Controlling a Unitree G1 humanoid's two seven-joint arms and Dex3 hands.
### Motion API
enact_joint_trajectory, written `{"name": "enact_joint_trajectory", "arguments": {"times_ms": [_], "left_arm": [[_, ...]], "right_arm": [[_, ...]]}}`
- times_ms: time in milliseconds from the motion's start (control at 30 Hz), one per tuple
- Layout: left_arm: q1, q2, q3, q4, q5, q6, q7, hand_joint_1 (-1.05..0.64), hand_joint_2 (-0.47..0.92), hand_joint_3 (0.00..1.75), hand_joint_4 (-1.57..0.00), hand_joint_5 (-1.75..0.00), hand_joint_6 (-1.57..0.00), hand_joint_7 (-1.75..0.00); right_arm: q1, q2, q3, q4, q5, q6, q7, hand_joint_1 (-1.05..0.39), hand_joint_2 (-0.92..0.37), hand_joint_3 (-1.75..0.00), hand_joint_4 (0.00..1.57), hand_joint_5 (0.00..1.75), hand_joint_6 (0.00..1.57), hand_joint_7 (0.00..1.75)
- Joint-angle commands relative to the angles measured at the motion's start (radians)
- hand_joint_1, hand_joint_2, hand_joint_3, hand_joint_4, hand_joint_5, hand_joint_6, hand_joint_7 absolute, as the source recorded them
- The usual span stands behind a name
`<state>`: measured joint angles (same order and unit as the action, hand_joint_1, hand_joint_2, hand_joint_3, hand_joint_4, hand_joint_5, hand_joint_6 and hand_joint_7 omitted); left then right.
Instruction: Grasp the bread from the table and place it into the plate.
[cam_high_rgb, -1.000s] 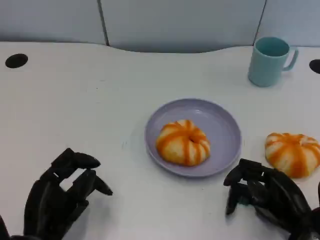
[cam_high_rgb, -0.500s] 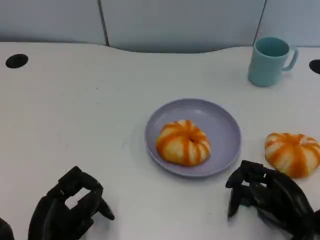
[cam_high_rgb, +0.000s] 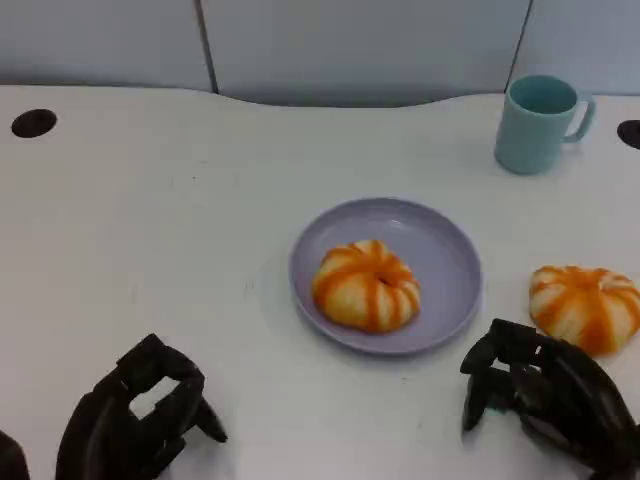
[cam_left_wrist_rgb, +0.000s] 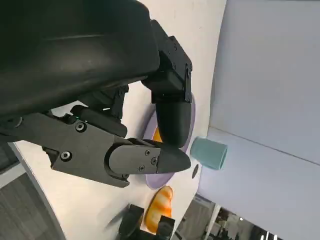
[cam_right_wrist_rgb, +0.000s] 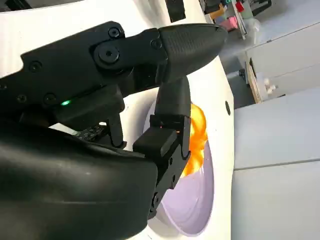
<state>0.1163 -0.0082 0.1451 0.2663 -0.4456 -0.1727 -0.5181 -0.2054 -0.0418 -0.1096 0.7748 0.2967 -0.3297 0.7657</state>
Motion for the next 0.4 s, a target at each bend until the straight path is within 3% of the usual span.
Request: {"name": "enact_joint_trajectory", "arguments": {"times_ms": [33, 400], "left_arm": [[-0.019, 0.013, 0.015, 0.018, -0.007, -0.003, -0.019, -0.52, 0.92, 0.34, -0.7, -1.75, -0.52, -1.59], [-0.033, 0.006, 0.025, 0.031, 0.0, -0.022, -0.023, -0.54, 0.92, 0.34, -0.69, -1.75, -0.53, -1.59]], "right_arm": [[-0.003, -0.013, -0.009, 0.037, -0.006, 0.013, -0.01, -0.5, -0.92, -0.24, 0.67, 1.56, 0.71, 1.14], [-0.011, -0.026, -0.009, 0.044, -0.012, 0.006, -0.014, -0.51, -0.92, -0.25, 0.68, 1.55, 0.72, 1.11]]}}
